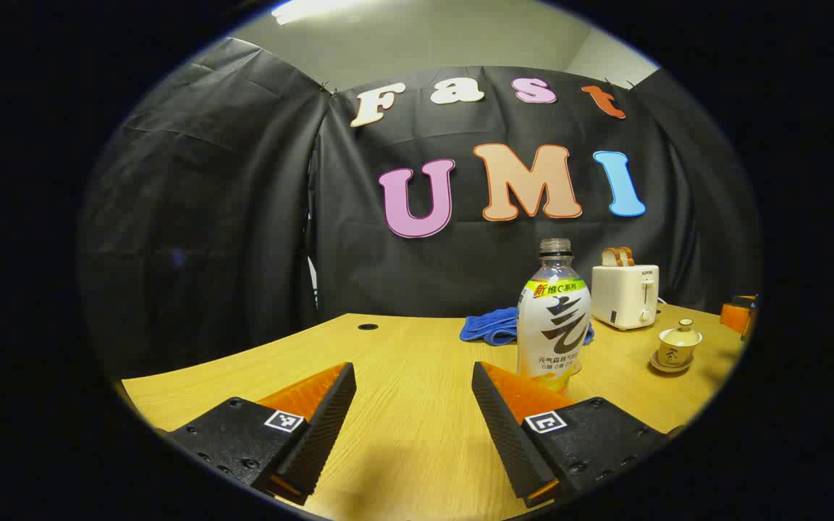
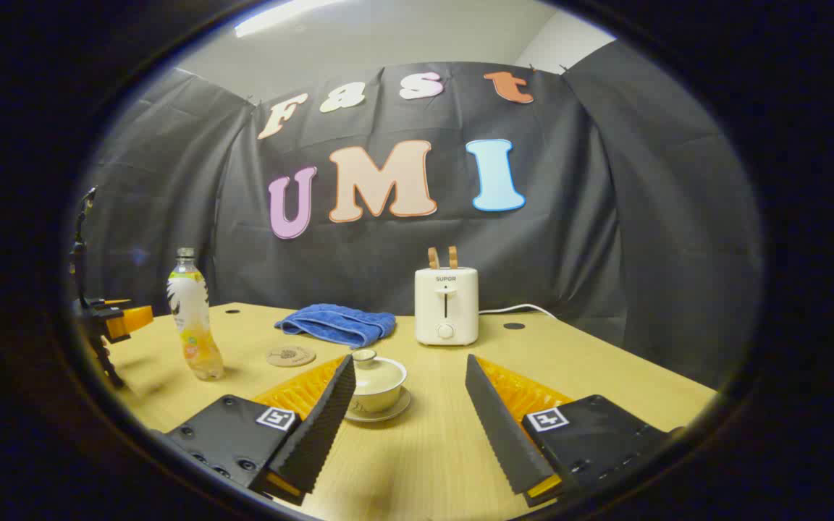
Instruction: Open the teacup lid with one hand, grasp the water bottle and pour water into the teacup with the other hand; after pouring, place the water bottle on the coaster and then close the teacup lid.
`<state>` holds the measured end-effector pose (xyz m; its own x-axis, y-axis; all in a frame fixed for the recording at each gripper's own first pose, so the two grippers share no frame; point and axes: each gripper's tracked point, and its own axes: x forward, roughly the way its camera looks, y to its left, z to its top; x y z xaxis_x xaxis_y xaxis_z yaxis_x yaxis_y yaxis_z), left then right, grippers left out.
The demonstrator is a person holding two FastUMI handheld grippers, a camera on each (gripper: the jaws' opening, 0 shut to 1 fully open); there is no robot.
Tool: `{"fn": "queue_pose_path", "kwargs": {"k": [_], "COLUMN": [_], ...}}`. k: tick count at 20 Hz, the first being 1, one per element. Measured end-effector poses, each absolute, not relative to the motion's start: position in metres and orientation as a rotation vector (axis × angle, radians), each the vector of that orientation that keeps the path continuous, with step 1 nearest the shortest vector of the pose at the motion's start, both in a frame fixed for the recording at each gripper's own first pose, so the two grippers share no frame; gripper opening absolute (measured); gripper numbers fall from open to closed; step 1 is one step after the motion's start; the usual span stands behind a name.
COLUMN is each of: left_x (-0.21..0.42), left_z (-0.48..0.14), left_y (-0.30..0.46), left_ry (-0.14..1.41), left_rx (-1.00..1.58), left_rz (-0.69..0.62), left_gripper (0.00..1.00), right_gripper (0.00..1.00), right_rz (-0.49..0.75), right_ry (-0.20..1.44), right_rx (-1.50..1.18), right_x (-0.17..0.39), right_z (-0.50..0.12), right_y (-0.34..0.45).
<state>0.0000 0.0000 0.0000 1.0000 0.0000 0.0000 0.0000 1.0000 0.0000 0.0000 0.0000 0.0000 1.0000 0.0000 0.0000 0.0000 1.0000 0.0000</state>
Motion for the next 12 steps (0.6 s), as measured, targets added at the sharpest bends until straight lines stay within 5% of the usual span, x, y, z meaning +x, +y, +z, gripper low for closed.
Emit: {"fn": "queue_pose_path", "kwargs": {"k": [12], "left_x": [0.0008], "left_z": [-0.0014], "left_y": [-0.0006], "left_ry": [0.000], "left_rx": [0.000], "left_rz": [0.002], "left_gripper": [0.95], "right_gripper": [0.98], "right_rz": [0.024], "right_ry": [0.000], "right_rx": [0.000], "right_x": [0.0002], "right_z": [-0.0014], "right_y": [0.0040]}}
